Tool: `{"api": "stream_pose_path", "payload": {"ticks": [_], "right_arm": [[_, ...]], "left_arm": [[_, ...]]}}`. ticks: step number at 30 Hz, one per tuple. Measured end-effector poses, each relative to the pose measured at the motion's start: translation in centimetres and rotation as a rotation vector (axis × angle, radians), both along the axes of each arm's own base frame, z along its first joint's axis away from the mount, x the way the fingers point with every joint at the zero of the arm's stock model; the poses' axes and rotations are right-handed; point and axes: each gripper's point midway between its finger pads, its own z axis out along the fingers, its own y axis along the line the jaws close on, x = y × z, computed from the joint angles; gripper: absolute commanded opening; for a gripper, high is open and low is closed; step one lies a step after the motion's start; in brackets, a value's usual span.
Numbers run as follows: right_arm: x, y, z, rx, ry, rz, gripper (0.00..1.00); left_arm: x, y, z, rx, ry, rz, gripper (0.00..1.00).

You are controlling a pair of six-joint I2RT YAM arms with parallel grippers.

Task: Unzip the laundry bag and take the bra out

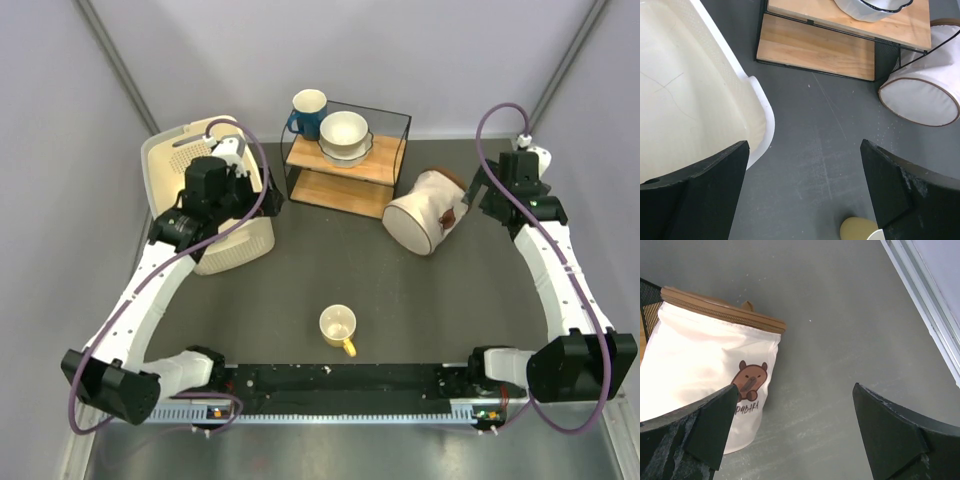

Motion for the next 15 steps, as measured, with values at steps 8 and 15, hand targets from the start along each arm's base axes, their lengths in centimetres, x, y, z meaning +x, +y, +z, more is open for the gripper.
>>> {"api": "stream_pose_path", "payload": {"ticks": [8,15], "right_arm": [[1.1,2.0,0.3,0.021,-0.038,0.157,0.99],[2.2,6.6,1.7,0.03,-0.197,0.448,0.99]], "left_arm": [[0.9,-1.5,-1.2,0.076,0.035,-0.009,0.99],[2.0,-3.8,-1.0,0.124,0.04,-0.046,0.99]]}}
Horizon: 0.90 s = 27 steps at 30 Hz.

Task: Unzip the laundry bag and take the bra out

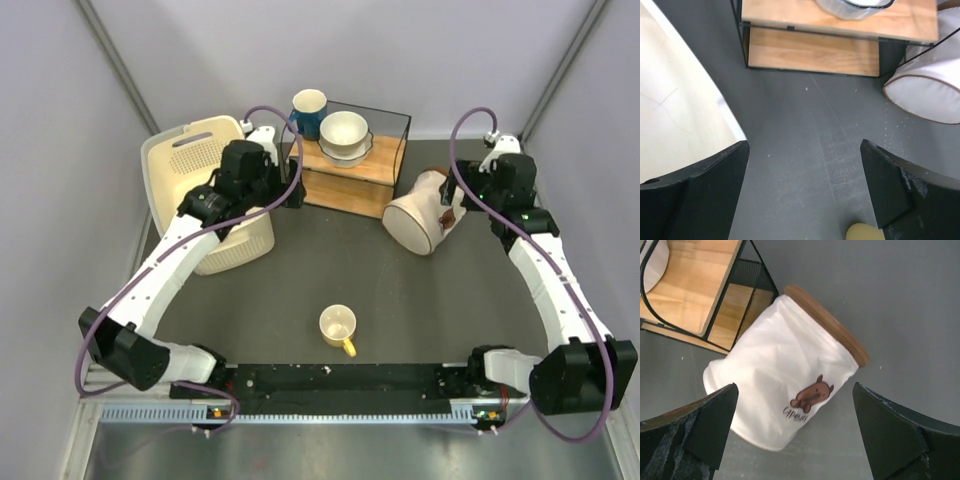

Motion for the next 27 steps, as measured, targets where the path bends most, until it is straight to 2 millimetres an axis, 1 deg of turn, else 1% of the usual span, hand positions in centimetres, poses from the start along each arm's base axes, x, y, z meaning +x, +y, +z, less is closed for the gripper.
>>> {"api": "stream_pose_path", "payload": {"ticks": [2,3,6,11,14,15,16,17,18,20,22,23,25,27], "right_arm": [[1.0,0.1,0.2,-0.032,-0.03,0.033,0.97],[1.5,0.1,0.1,-0.048,-0.035,0.042,0.95],[3.8,0.2,-0.4,-0.104,-0.042,0.082,0.95],[7.3,0.1,-1.7,-0.164,-0.031,0.147,0.93],[9.4,-0.4,-2.8,-0.175,-0.015,0.163,0.89],[9.9,-0.7,-3.4,-0.174,-0.006,0.164,0.81],[10.2,-1.0,-4.2,-0.173,0.011,0.162,0.75],[10.3,-1.1,-4.8,-0.172,0.026,0.165,0.65],[10.4,-1.2,-5.6,-0.166,0.044,0.165,0.35],[10.2,-1.1,-6.9,-0.156,0.084,0.172,0.0],[9.7,-1.0,-7.5,-0.12,0.123,0.157,0.0],[9.4,-0.9,-7.6,-0.103,0.136,0.14,0.0],[8.4,-1.1,-7.0,-0.06,0.15,0.088,0.0],[6.6,-1.2,-6.2,-0.02,0.149,0.033,0.0]], "left_arm": [[0.3,-0.5,0.8,-0.002,-0.018,-0.012,0.99],[0.3,-0.8,1.1,-0.005,-0.025,-0.018,0.99],[0.6,-1.2,1.8,-0.01,-0.039,-0.027,0.99],[1.1,-2.0,1.3,-0.013,-0.018,-0.048,0.99],[1.0,-2.0,0.7,-0.004,0.004,-0.051,0.99],[0.9,-2.0,0.6,-0.003,0.008,-0.051,0.99],[0.9,-2.0,0.6,-0.002,0.007,-0.052,0.99],[0.9,-2.0,0.6,-0.003,0.007,-0.052,0.99],[0.9,-2.0,0.6,-0.001,0.009,-0.053,0.99],[0.8,-2.0,0.5,0.002,0.014,-0.058,0.99],[0.6,-2.0,0.3,0.004,0.021,-0.065,0.99],[0.6,-2.0,0.2,0.007,0.025,-0.066,0.99],[0.4,-1.9,0.1,0.013,0.031,-0.067,0.99],[0.4,-1.9,0.0,0.015,0.034,-0.067,0.99]]}}
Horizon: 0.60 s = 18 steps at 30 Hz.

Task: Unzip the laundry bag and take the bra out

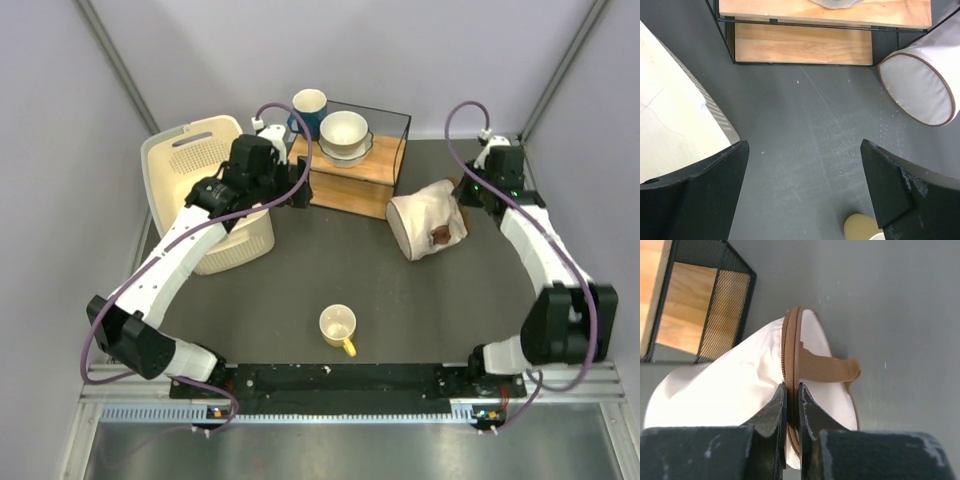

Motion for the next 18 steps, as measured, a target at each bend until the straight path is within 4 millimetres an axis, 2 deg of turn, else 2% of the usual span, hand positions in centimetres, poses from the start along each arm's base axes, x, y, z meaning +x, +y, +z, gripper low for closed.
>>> {"api": "stream_pose_path", "payload": {"ticks": [2,5,9,11,15,18], "right_arm": [[-2.9,-0.3,1.2,0.041,-0.01,-0.074,0.0],[-6.9,-1.3,4.1,0.074,-0.062,-0.195,0.0],[-11.0,-2.4,8.0,-0.013,-0.142,-0.314,0.0],[-12.3,-1.6,9.6,-0.09,-0.157,-0.302,0.0],[-13.1,-0.6,11.6,-0.242,-0.168,-0.294,0.0],[-12.5,1.2,11.0,-0.421,-0.158,-0.286,0.0]], "left_arm": [[-0.1,0.0,-0.1,0.001,0.003,0.0,0.99],[-0.1,0.0,-0.1,0.0,0.005,-0.004,0.99],[-0.5,0.1,-0.5,0.015,0.024,-0.011,0.99],[-0.7,0.2,-0.7,0.02,0.035,-0.012,0.99],[-0.8,0.3,-1.1,0.024,0.042,-0.01,0.99],[-0.5,0.6,-1.7,0.042,0.05,0.007,0.99]]}}
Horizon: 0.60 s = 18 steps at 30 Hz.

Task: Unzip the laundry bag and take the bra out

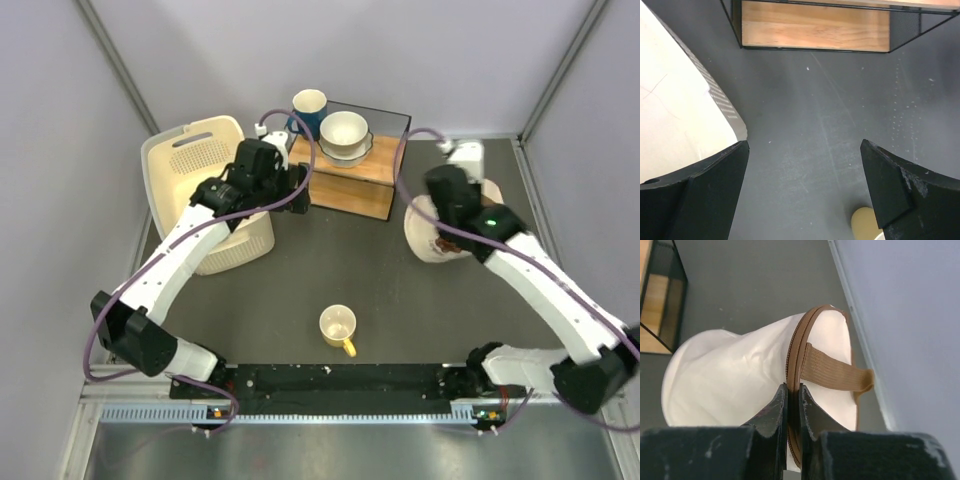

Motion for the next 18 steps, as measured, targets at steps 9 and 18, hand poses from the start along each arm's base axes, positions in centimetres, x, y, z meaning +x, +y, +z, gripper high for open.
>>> {"api": "stream_pose_path", "payload": {"ticks": [9,18], "right_arm": [[2.5,9.8,-9.5,-0.373,0.236,0.14,0.99],[1.4,13.7,-4.8,-0.025,0.137,0.365,0.99]], "left_arm": [[0.4,2.0,-3.0,0.12,0.067,0.085,0.99],[-0.1,1.9,-2.1,0.109,0.045,0.062,0.99]]}}
